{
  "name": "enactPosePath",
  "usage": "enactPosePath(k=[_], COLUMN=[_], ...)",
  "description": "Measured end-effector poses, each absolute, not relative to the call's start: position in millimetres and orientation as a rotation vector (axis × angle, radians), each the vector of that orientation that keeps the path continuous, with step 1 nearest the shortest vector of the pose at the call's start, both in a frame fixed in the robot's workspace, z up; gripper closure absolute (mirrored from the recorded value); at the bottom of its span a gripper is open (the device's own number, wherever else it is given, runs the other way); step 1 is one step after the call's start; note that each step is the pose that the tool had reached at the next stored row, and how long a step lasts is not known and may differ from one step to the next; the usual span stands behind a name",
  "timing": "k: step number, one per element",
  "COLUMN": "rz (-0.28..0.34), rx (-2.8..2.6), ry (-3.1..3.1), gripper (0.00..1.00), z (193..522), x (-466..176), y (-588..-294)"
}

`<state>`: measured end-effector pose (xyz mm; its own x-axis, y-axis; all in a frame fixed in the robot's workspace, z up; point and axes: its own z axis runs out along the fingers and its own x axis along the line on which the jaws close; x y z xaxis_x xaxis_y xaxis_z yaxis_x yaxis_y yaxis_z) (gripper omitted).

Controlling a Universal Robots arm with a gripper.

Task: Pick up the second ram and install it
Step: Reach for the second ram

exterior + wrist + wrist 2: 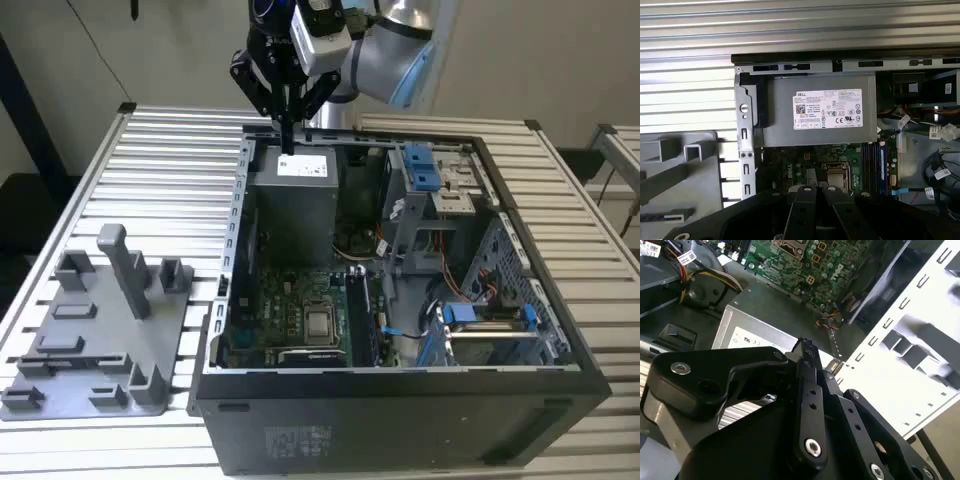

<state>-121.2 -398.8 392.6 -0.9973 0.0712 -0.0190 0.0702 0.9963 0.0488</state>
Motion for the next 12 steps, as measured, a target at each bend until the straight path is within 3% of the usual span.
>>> enactPosePath(k=[12], rz=[0.075], rx=[0.11], ry=[3.118], gripper=[0.89], z=[392.6], x=[-121.2], y=[-398.8])
